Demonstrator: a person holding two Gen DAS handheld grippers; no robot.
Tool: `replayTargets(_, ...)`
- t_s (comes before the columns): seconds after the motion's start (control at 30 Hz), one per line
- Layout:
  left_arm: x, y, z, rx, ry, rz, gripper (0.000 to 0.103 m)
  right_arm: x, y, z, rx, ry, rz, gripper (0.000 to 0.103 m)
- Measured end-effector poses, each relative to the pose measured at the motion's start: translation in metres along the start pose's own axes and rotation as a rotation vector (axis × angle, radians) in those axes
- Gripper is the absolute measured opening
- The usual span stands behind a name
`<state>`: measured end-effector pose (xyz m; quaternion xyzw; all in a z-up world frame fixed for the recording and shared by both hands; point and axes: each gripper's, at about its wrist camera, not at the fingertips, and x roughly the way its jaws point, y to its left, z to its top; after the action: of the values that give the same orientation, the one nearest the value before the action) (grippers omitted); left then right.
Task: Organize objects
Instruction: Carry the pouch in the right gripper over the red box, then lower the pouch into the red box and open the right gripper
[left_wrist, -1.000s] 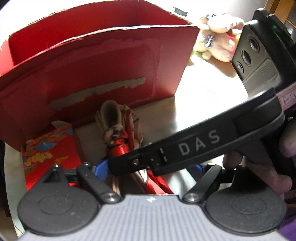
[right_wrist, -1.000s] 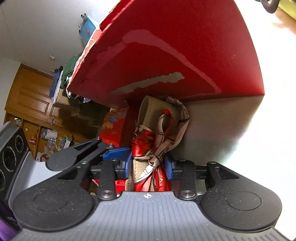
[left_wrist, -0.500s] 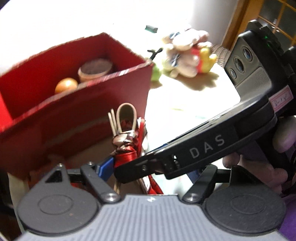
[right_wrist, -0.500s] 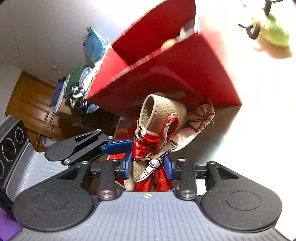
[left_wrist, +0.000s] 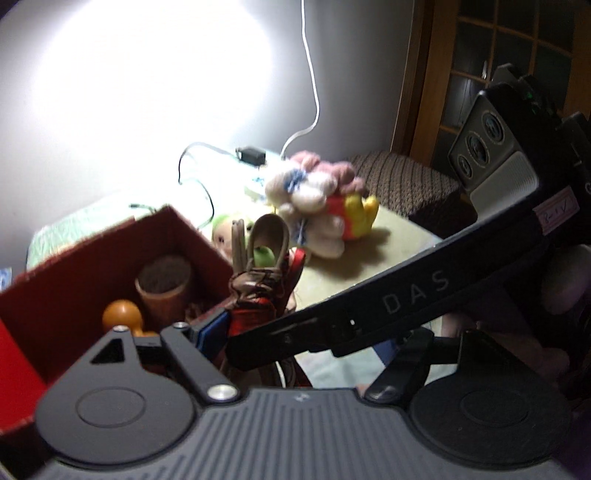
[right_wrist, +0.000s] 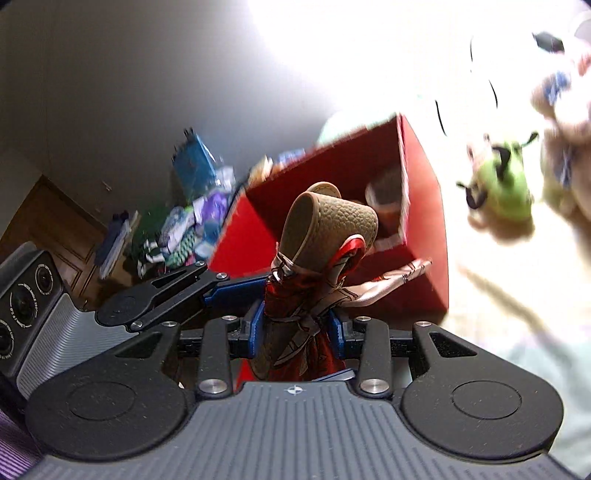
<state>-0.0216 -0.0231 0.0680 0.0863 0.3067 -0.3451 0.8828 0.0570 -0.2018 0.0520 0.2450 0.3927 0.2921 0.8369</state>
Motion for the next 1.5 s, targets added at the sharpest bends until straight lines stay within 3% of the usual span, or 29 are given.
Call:
replayTargets(0.33,-0.03,0.044,0.042,0.015,-0.158,0.104,0.076,0.028,0.044,0.069,-0.189,-0.091,0.025,0.038)
replayTargets(0.57,-0.028,0.097,0.052,-0.094,-0.16,0.164,0.076,0.081,0.061,0.109,-0.294,-0.019,0.036,0.038)
replayTargets(0.83,0.013,0.148,0.029,-0.228,-0.044,0.2,0.076,0.16,0.044,0.125,-0.297,0.171,0.019,0.038)
replayTargets(1.07,0.042,0.188,-0.005,-0.375,0.088,0.184,0.076,0.218,0.021,0.124,-0.254,0.366,0.022,0.038)
replayTargets(1.27,0.056,0.194,-0.015,-0.414,0.187,0.204,0.076,0.241,0.008,0.118,-0.235,0.491,0.059,0.038)
replayTargets(1.5,0.076,0.195,-0.019,-0.422,0.278,0.235,0.076,0.254,-0.015,0.121,-0.093,0.589,0.078,0.038)
